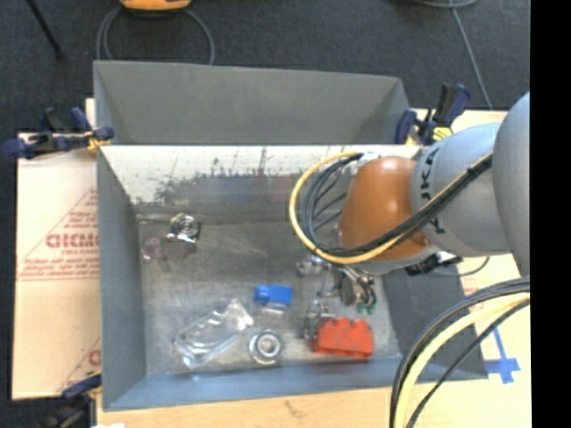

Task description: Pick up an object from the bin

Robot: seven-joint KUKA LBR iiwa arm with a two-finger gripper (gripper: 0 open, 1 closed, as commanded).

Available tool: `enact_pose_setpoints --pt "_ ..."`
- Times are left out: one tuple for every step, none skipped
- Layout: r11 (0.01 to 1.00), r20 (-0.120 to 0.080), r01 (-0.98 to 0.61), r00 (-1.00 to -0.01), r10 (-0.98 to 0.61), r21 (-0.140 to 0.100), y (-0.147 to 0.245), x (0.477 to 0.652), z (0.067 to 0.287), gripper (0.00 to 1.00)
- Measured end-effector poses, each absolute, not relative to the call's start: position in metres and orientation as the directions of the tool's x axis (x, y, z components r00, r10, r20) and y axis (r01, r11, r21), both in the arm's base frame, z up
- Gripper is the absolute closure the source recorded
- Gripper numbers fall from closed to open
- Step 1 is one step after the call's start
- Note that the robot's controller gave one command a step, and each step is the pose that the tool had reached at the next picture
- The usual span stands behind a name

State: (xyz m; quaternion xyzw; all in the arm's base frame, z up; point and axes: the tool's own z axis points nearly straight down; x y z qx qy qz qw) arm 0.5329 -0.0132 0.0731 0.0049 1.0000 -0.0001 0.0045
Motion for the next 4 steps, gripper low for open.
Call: enact_pose_setpoints --pt "0.998 -0.012 -0.064 -0.998 -0.064 0.001 0.088 0.542 0.074 0.0" --pt "0.998 -0.009 -0.06 -0.998 -0.06 0.001 0.086 0.542 0.075 1.0" --pt "0.999 -0.011 -0.039 -0.999 -0.039 0.001 0.075 0.549 0.153 1.0" --pt "0.999 -0.004 -0.04 -0.999 -0.04 0.0 0.075 0.547 0.148 0.0"
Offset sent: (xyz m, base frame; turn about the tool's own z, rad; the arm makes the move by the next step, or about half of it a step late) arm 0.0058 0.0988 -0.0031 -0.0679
